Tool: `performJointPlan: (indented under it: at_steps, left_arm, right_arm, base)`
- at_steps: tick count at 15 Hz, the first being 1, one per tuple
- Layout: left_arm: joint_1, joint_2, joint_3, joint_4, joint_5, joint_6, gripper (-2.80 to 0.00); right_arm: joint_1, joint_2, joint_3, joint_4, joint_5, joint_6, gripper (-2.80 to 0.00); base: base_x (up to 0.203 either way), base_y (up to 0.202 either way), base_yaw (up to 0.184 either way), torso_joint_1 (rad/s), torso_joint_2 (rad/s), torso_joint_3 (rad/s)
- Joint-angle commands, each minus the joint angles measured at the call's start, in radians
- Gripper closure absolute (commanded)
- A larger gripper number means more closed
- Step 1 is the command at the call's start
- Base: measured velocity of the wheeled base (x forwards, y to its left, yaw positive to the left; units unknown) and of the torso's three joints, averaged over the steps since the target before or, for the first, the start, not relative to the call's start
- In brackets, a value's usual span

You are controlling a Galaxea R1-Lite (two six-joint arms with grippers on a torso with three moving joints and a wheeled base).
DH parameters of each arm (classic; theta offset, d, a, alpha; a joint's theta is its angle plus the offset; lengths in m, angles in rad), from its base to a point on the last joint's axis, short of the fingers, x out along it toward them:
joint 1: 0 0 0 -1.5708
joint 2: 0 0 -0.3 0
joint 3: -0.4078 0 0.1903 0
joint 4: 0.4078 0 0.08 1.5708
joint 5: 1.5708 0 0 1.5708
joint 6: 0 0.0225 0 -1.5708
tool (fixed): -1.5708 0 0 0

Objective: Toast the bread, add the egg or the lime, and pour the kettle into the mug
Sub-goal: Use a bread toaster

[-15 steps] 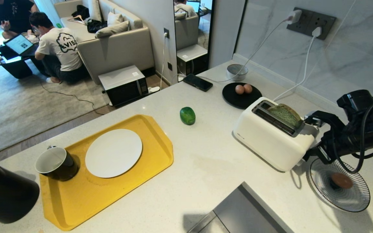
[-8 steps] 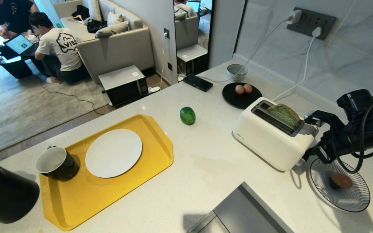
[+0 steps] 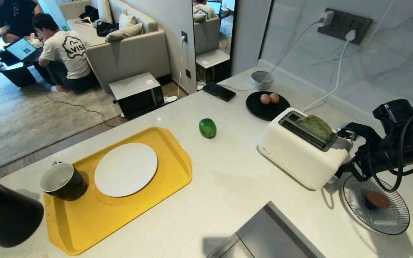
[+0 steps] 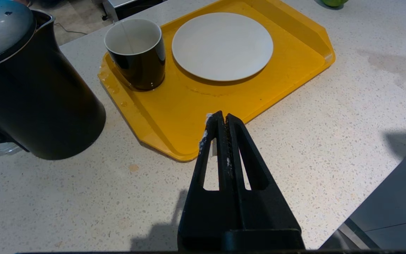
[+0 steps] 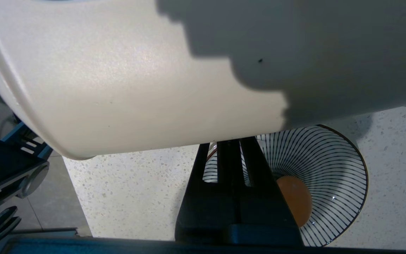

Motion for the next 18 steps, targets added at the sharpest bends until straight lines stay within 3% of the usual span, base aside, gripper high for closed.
performJointPlan:
  at_steps: [1, 18]
  left_arm:
    - [0.001, 0.001, 0.000, -0.001, 0.000, 0.000, 0.00]
    - [0.000, 0.002, 0.000, -0.001, 0.000, 0.000, 0.00]
  right_arm:
    - [-0.001, 0.005, -0.001, 0.002, 0.000, -0.004, 0.00]
    - [-0.008, 0.009, -0.007, 0.002, 0.000, -0.008, 0.00]
  base:
    - [0.000, 0.000, 0.000, 0.000, 0.00, 0.000]
    - [0.000, 0.000, 0.000, 0.000, 0.00, 0.000]
